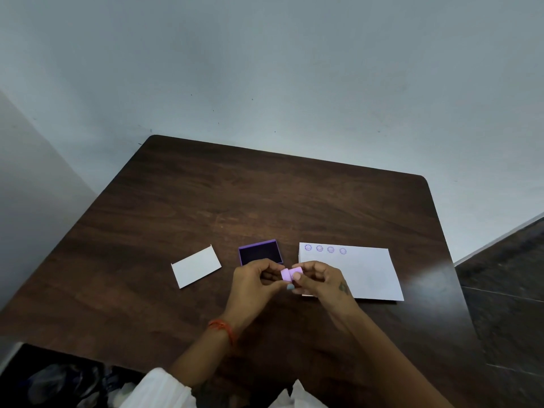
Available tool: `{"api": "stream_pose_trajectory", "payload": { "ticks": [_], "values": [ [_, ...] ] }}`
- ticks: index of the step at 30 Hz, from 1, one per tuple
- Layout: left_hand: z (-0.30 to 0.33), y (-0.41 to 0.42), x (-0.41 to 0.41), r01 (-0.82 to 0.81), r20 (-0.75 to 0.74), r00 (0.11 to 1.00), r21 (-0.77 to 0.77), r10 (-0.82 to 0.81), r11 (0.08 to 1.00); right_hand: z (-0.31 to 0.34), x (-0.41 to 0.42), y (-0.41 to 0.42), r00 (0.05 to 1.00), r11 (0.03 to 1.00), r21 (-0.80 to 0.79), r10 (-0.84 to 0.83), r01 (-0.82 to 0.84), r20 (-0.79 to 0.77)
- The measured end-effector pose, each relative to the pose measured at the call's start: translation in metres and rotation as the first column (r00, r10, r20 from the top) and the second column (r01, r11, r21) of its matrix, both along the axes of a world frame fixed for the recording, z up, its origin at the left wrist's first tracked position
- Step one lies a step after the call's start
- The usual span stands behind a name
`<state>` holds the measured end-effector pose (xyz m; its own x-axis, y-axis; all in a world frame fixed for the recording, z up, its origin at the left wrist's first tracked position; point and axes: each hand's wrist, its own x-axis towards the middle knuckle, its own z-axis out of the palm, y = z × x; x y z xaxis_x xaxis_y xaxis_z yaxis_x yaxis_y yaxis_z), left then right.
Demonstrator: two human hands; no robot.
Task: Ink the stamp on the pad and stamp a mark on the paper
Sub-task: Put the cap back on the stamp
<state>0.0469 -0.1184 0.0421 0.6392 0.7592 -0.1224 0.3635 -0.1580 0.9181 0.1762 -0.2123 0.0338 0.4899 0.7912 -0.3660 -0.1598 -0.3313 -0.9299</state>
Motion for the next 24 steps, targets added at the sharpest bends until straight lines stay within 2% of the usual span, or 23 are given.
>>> {"api": "stream_pose_trajectory", "payload": {
  "ticks": [4, 9, 14, 16, 19, 24],
  "values": [
    [-0.001, 0.001, 0.001, 0.007, -0.004, 1.000, 0.008, -0.007, 1.000, 0.000, 0.002, 0.004, 1.000, 0.999, -0.044, -0.008, 0.008, 0.003],
    [-0.004, 0.001, 0.000, -0.020, -0.011, 1.000, -0.001, 0.020, 1.000, -0.003, 0.000, 0.005, 1.000, 1.000, -0.005, -0.008, 0.007, -0.006],
    [-0.005, 0.000, -0.001, -0.010, -0.001, 1.000, 0.029, 0.010, 1.000, -0.005, -0.002, 0.009, 0.998, 0.994, -0.104, -0.042, 0.038, -0.040],
    [-0.007, 0.001, -0.001, -0.028, 0.020, 0.999, 0.033, 0.028, 0.999, -0.004, -0.002, 0.009, 0.997, 0.995, -0.090, -0.047, 0.041, -0.062],
    [-0.011, 0.000, -0.001, -0.047, 0.026, 0.999, 0.061, 0.046, 0.997, -0.004, -0.004, 0.010, 0.996, 0.998, -0.053, -0.044, 0.040, -0.079],
    [-0.015, -0.001, -0.004, -0.024, 0.007, 1.000, 0.136, 0.023, 0.990, -0.005, -0.007, 0.014, 0.996, 0.992, -0.111, -0.063, 0.055, -0.065]
  ]
}}
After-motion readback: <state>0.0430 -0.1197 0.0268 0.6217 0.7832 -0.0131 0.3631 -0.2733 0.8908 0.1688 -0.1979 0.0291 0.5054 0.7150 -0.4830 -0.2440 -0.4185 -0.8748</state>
